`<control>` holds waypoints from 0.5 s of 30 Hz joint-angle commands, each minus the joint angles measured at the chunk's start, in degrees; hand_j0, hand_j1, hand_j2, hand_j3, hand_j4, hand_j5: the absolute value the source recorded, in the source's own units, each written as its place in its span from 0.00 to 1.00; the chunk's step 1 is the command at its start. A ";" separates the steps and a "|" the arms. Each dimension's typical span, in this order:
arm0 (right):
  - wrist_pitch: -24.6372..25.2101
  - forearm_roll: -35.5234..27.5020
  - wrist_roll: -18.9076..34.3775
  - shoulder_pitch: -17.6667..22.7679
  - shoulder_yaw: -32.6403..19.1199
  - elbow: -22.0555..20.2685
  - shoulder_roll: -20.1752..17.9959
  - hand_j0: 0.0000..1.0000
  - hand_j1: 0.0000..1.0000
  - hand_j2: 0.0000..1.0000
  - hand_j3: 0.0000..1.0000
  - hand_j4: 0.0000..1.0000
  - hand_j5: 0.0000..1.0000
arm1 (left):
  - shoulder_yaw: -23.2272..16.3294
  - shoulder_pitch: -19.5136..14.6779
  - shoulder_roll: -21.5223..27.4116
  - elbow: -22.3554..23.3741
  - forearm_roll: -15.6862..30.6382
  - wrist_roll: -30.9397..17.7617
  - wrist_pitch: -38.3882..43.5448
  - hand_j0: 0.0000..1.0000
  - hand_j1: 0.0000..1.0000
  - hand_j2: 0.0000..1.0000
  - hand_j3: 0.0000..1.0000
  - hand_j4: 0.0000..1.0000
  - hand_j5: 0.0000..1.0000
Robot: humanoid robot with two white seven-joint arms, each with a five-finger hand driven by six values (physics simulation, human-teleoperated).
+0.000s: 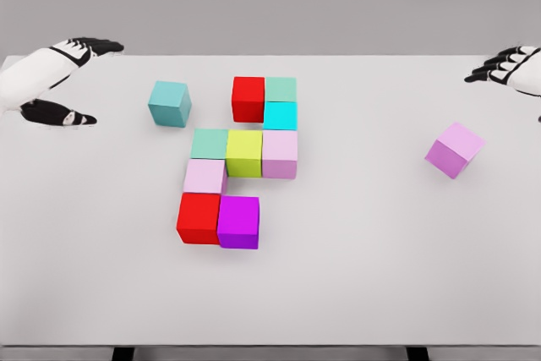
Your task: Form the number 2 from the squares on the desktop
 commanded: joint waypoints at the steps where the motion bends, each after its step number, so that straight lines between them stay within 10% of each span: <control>1: 0.14 1.54 -0.02 0.00 3.86 0.77 0.44 1.00 1.00 1.00 1.00 1.00 1.00 | -5.10 -0.71 0.09 3.96 7.22 -6.75 0.05 1.00 1.00 1.00 1.00 1.00 1.00; 6: 0.14 1.81 -0.02 -0.88 6.41 1.04 2.99 1.00 1.00 1.00 1.00 1.00 1.00 | -14.86 -10.73 -1.75 11.78 11.45 -6.75 6.65 1.00 1.00 1.00 1.00 1.00 1.00; 15: 0.14 5.85 -0.02 -1.40 8.87 3.14 5.01 1.00 1.00 1.00 1.00 1.00 1.00 | -15.30 -17.24 -6.14 22.86 11.80 -6.75 14.48 1.00 1.00 1.00 1.00 1.00 1.00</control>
